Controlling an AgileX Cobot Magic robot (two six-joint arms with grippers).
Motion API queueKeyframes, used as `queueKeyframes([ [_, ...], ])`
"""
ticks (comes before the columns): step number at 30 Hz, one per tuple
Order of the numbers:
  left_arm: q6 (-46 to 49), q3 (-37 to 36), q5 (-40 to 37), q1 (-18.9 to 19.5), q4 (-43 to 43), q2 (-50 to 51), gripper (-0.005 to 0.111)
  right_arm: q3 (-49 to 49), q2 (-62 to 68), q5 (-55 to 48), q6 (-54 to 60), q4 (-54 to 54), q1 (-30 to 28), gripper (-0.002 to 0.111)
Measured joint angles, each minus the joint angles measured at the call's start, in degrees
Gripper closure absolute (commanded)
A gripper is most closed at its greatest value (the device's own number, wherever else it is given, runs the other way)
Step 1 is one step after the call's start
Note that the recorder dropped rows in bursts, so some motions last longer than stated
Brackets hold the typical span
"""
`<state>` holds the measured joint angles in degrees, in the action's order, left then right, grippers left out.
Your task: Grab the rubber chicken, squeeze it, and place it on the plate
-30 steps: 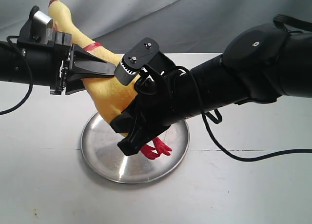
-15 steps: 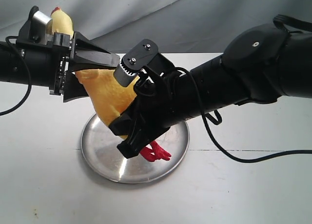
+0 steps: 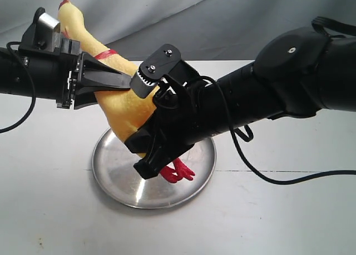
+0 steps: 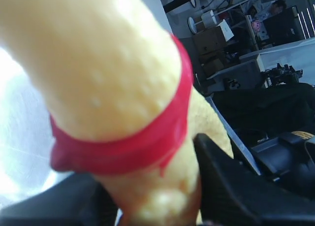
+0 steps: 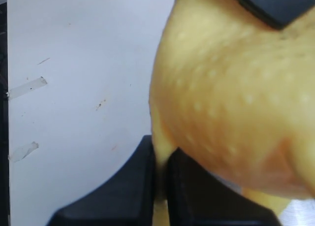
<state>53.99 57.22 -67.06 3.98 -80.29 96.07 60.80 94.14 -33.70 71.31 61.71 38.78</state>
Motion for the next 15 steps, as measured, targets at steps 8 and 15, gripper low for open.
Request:
queueKeyframes([
  [8, 0.2, 0.0, 0.0, 0.0, 0.0, 0.0, 0.093, 0.0, 0.0, 0.0, 0.0, 0.0, 0.0, 0.108],
  [15, 2.4, 0.0, -0.2, 0.0, 0.0, 0.0, 0.017, 0.0, 0.0, 0.1, 0.0, 0.0, 0.0, 0.108],
])
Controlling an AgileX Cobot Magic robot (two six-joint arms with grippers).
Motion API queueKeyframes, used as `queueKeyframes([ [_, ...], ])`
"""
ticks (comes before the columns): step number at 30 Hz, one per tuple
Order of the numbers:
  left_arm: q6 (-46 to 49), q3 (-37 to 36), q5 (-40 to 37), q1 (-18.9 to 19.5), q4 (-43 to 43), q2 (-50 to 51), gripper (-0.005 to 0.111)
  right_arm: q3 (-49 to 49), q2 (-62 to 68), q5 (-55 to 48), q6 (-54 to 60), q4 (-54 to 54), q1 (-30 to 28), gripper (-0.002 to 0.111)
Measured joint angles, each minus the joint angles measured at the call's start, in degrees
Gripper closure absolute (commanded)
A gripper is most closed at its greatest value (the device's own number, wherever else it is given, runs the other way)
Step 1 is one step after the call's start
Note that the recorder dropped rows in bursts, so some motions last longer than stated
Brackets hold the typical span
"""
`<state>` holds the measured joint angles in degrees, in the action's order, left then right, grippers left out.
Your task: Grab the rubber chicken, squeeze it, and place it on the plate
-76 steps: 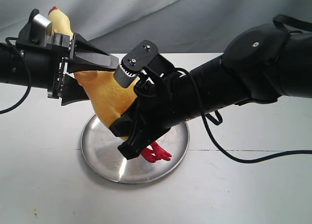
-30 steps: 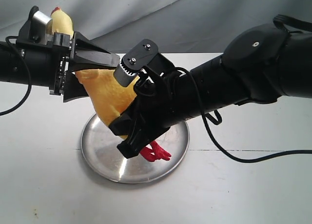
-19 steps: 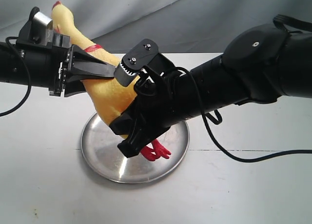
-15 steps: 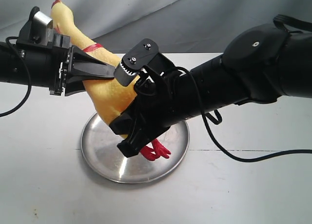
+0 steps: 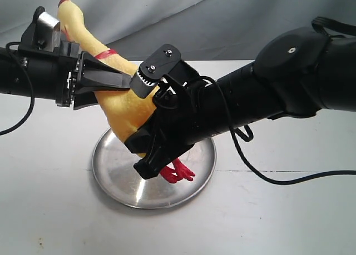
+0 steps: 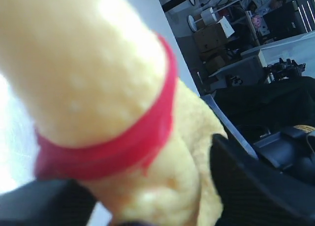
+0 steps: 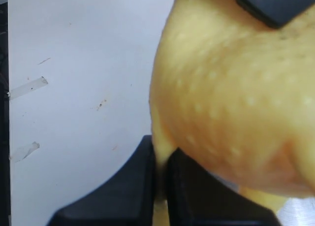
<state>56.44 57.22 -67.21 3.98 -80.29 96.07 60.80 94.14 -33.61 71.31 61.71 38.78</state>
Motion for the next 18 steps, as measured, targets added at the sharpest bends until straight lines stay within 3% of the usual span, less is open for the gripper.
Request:
queueKeyframes([
  [2, 0.1, 0.0, -0.4, 0.0, 0.0, 0.0, 0.002, 0.0, 0.0, 0.2, 0.0, 0.0, 0.0, 0.108],
  [14, 0.2, 0.0, -0.2, 0.0, -0.6, 0.0, 0.003, 0.0, 0.0, -0.2, 0.0, 0.0, 0.0, 0.108],
  [16, 0.2, 0.0, -0.2, 0.0, -0.6, 0.0, 0.008, 0.0, 0.0, -0.2, 0.0, 0.0, 0.0, 0.108],
  [18, 0.2, 0.0, -0.2, 0.0, -0.6, 0.0, 0.025, 0.0, 0.0, -0.2, 0.0, 0.0, 0.0, 0.108],
])
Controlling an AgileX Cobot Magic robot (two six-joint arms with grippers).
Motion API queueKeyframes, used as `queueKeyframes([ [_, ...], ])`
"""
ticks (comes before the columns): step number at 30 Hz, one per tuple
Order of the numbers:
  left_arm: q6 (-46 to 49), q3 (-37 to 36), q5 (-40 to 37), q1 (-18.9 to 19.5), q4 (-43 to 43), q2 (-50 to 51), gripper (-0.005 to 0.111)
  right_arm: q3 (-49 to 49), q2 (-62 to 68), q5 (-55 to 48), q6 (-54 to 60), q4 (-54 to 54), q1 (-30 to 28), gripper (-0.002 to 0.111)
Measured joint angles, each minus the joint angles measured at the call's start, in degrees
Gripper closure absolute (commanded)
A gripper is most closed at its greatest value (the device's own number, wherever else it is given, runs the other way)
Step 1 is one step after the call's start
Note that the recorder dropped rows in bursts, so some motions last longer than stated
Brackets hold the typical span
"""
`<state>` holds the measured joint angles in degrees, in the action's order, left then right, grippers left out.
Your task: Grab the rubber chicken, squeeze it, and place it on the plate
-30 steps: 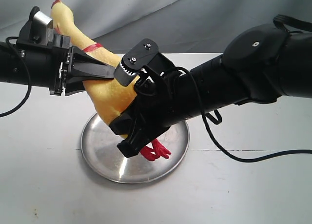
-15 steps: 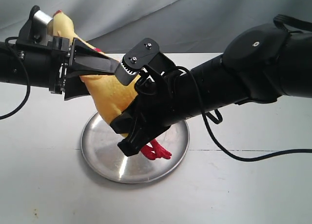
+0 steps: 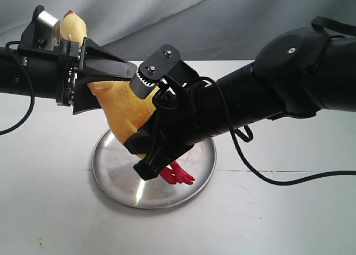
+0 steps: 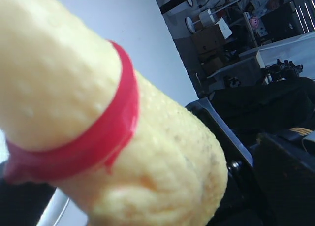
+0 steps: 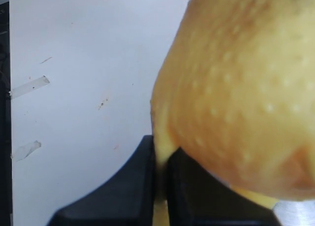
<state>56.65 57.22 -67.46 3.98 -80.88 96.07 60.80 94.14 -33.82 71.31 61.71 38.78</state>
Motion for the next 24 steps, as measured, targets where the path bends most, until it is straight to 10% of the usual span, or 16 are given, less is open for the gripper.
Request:
queueKeyframes([
  [5, 0.0, 0.0, 0.3, 0.0, -0.1, 0.0, 0.106, 0.0, 0.0, 0.2, 0.0, 0.0, 0.0, 0.108],
  [18, 1.3, 0.0, 0.1, 0.0, -0.7, 0.0, 0.100, 0.0, 0.0, 0.3, 0.0, 0.0, 0.0, 0.108],
  [24, 2.5, 0.0, -0.1, 0.0, -0.7, 0.0, 0.059, 0.0, 0.0, 0.3, 0.0, 0.0, 0.0, 0.108],
])
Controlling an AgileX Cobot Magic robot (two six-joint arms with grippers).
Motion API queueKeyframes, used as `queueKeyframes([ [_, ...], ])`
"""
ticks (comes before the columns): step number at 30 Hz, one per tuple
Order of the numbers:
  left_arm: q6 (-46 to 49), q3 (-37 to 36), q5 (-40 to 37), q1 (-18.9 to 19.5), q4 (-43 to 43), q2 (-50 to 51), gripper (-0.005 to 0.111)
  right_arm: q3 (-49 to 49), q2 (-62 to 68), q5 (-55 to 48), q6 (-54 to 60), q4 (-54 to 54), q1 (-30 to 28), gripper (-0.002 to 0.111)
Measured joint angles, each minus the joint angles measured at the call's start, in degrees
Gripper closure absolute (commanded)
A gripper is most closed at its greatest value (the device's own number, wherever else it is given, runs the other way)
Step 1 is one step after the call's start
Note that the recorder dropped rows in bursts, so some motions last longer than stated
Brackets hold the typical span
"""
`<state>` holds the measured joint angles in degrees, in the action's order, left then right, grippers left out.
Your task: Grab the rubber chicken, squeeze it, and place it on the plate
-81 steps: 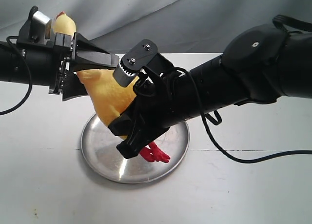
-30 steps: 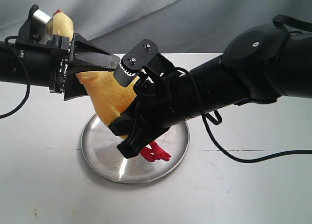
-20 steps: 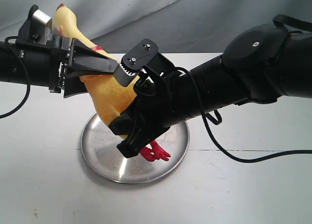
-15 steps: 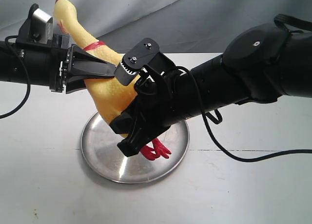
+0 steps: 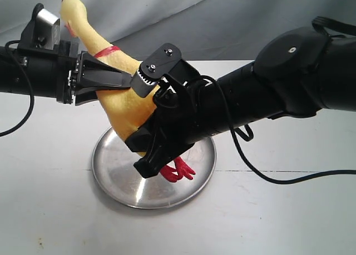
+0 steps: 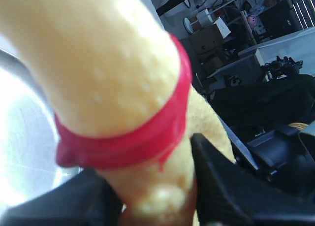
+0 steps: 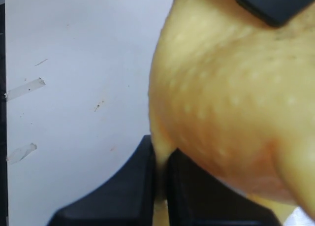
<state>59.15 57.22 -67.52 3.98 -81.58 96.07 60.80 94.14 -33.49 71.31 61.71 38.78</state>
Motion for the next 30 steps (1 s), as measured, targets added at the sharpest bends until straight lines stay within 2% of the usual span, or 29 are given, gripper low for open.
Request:
queueKeyframes([
  [3, 0.6, 0.0, 0.0, 0.0, 0.1, 0.0, 0.020, 0.0, 0.0, 0.0, 0.0, 0.0, 0.0, 0.108],
  [5, 0.6, 0.0, -0.5, 0.0, 0.1, 0.0, 0.002, 0.0, 0.0, 0.2, 0.0, 0.0, 0.0, 0.108],
  [18, 0.6, 0.0, 0.1, 0.1, -0.3, 0.0, 0.002, 0.0, 0.0, -0.1, 0.0, 0.0, -0.1, 0.108],
  [27, 0.6, 0.0, -0.8, 1.1, 2.2, 0.0, 0.003, 0.0, 0.0, 5.0, -2.8, -0.1, -5.1, 0.108],
  [28, 0.6, 0.0, -0.3, 1.1, 4.6, 0.0, 0.004, 0.0, 0.0, 5.6, -3.0, -0.1, -5.3, 0.108],
  [30, -0.1, 0.0, -0.1, 1.1, 8.8, 0.0, 0.024, 0.0, 0.0, 5.7, -3.2, -0.1, -5.5, 0.108],
])
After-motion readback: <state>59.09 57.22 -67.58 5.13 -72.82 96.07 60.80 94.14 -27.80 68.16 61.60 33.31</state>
